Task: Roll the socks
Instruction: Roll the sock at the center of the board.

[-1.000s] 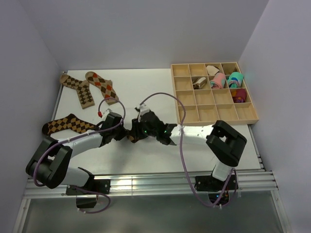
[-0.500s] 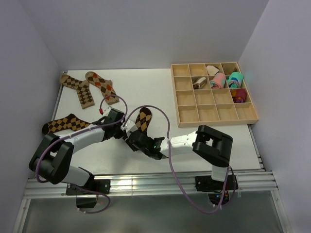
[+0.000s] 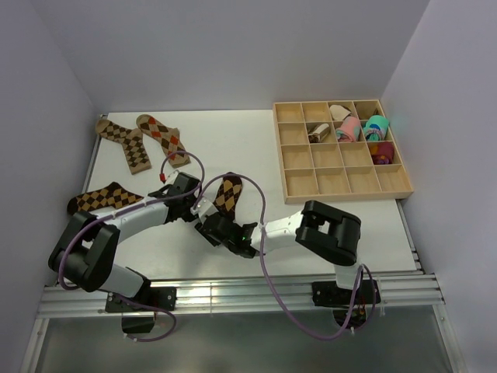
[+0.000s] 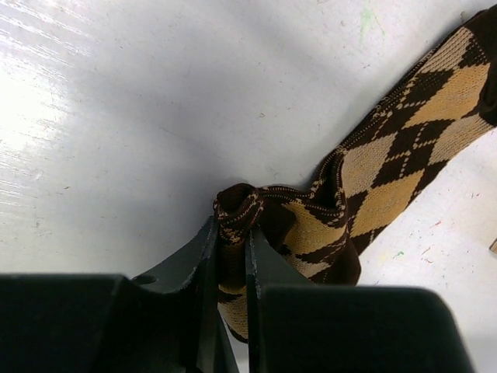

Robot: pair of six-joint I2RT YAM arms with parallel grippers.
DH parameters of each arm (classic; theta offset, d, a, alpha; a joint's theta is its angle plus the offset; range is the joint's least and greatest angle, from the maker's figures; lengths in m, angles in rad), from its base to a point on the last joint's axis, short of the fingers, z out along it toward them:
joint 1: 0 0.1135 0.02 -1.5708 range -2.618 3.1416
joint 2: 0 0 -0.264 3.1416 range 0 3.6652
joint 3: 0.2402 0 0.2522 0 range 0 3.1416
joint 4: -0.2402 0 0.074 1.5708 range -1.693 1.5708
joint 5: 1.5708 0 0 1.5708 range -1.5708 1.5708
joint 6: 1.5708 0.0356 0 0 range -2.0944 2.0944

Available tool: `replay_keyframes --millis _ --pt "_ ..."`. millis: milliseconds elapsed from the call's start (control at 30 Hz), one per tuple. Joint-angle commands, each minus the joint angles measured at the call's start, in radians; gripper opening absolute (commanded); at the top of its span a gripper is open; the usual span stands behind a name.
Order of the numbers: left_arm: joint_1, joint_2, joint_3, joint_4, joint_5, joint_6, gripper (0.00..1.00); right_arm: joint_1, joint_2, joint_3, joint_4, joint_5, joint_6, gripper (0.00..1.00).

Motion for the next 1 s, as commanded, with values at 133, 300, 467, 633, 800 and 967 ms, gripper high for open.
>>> replay_keyframes --millis 133,300,467,633,800,967 --pt "-0.004 0.012 0.014 -0.009 0.038 -0.018 0.00 0.022 -0.018 0.039 0.084 0.038 -0.006 0.55" --pt "-0.004 0.001 0.007 -0.005 0.046 -0.029 0.00 0.017 0.030 0.062 0.070 0.046 0.025 0.45" --pt "-0.004 -0.034 -0.017 0.001 0.034 -0.054 0.02 -0.044 0.010 0.007 0.051 -0.043 0.143 0.08" --pt "-0.003 -0.144 -0.113 0.063 0.018 -0.145 0.14 -0.156 -0.070 -0.084 0.093 -0.327 0.282 0.00" --pt "-0.003 -0.267 -0.197 0.110 -0.015 -0.214 0.34 -0.288 -0.078 -0.166 0.177 -0.610 0.428 0.00" --pt "-0.003 -0.364 -0.279 0.185 -0.016 -0.254 0.66 -0.377 -0.049 -0.200 0.267 -0.814 0.531 0.00"
